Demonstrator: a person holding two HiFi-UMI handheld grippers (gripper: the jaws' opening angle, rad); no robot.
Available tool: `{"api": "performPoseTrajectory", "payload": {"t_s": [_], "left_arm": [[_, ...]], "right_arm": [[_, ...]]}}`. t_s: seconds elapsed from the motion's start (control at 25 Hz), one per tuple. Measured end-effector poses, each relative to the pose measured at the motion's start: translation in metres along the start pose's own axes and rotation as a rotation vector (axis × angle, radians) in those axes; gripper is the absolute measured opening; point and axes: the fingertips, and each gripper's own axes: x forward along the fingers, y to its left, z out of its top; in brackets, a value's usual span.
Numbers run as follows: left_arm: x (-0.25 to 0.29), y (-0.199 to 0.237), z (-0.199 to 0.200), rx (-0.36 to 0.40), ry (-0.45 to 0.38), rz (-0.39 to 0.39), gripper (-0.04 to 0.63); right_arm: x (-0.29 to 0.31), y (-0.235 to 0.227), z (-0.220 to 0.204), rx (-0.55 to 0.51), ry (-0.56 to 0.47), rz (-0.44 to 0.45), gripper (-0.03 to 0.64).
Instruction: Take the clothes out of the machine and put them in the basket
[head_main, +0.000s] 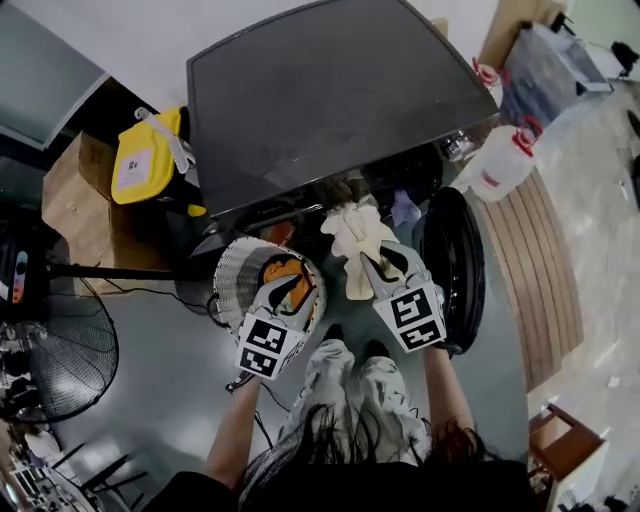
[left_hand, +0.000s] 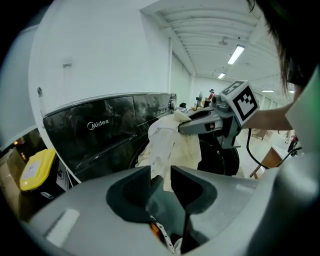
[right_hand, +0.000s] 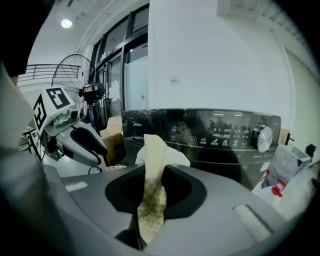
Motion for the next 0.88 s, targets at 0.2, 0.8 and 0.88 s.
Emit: {"api": "performPoseTrajectory", "payload": {"t_s": [0.2,0.8,0.88], "left_arm": [[-0.011,-0.017,-0.002,-0.021,-0.003,-0.001,0.119],[-0.024,-0.078,0.003,-0.008,-0.003,-0.060,0.238],[-0.027,-0.098,0.010,0.007,-0.008,-0.100,0.282]], "right_arm": [[-0.033,0.004,0.029,-0.050,-0.023,-0.003,0.094],[-0.149,0.014,0.132,-0.089,-0.236,0.034,0.091],[-0.165,0.019,0.148,-0.123,-0.264,0.046,0.091]]}}
